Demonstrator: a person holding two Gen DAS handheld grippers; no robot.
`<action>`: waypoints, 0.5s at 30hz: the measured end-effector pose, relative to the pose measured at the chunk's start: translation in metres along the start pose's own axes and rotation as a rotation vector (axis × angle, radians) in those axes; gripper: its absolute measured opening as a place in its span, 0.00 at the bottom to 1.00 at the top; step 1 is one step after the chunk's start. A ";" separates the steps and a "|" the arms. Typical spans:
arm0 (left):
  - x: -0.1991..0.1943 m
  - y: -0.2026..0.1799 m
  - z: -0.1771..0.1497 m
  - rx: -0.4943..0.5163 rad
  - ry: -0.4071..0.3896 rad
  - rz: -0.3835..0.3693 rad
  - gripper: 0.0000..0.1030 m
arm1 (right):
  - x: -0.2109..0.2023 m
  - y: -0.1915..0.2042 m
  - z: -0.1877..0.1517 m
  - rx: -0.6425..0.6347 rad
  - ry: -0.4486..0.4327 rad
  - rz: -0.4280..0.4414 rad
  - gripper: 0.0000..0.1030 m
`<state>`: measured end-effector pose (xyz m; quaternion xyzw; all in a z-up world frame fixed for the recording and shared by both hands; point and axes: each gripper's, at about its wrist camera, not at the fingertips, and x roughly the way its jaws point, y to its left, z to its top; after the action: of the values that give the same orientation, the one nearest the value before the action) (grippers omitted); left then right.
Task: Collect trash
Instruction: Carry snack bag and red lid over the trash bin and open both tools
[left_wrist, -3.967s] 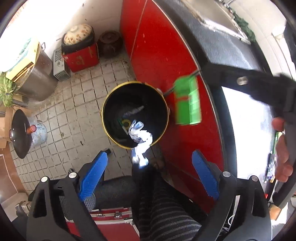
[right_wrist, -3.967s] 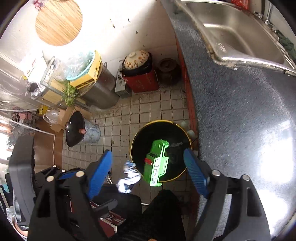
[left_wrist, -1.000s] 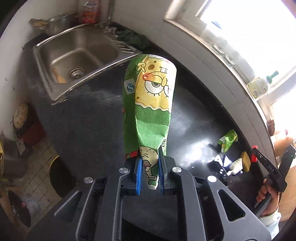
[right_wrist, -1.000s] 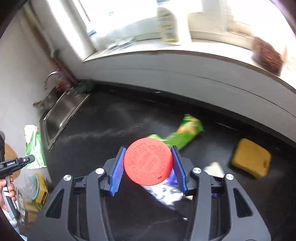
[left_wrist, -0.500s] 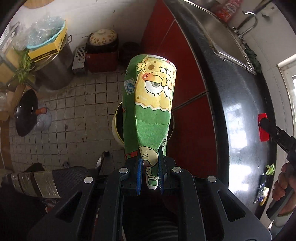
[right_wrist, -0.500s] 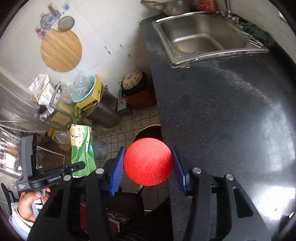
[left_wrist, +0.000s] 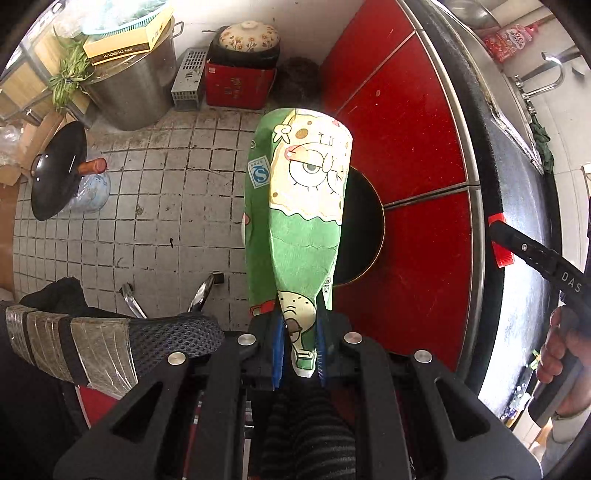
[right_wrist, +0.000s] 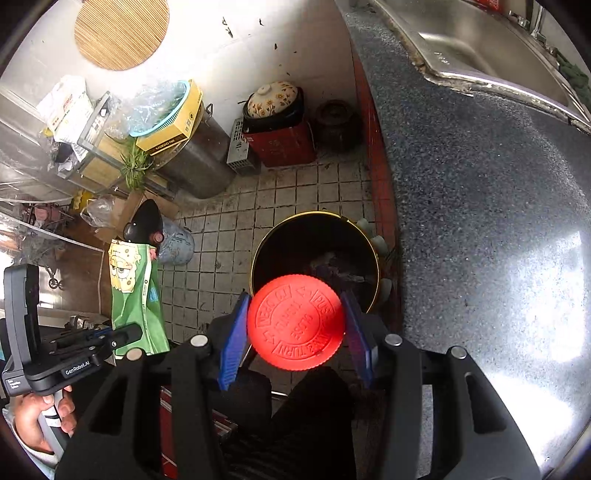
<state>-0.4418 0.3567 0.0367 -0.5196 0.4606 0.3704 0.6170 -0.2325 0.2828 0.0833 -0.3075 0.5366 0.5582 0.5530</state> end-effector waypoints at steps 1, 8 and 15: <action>0.002 0.000 0.001 -0.003 0.003 0.000 0.13 | 0.004 0.000 0.001 -0.001 0.008 -0.003 0.48; 0.026 0.006 0.005 0.011 0.024 0.067 0.13 | 0.026 0.003 0.010 -0.028 0.054 -0.041 0.48; 0.052 -0.017 0.016 0.051 0.060 0.028 0.13 | 0.041 0.000 0.014 -0.017 0.074 -0.042 0.48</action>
<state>-0.4069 0.3683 -0.0076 -0.5079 0.4953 0.3515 0.6108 -0.2369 0.3079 0.0484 -0.3438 0.5456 0.5391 0.5418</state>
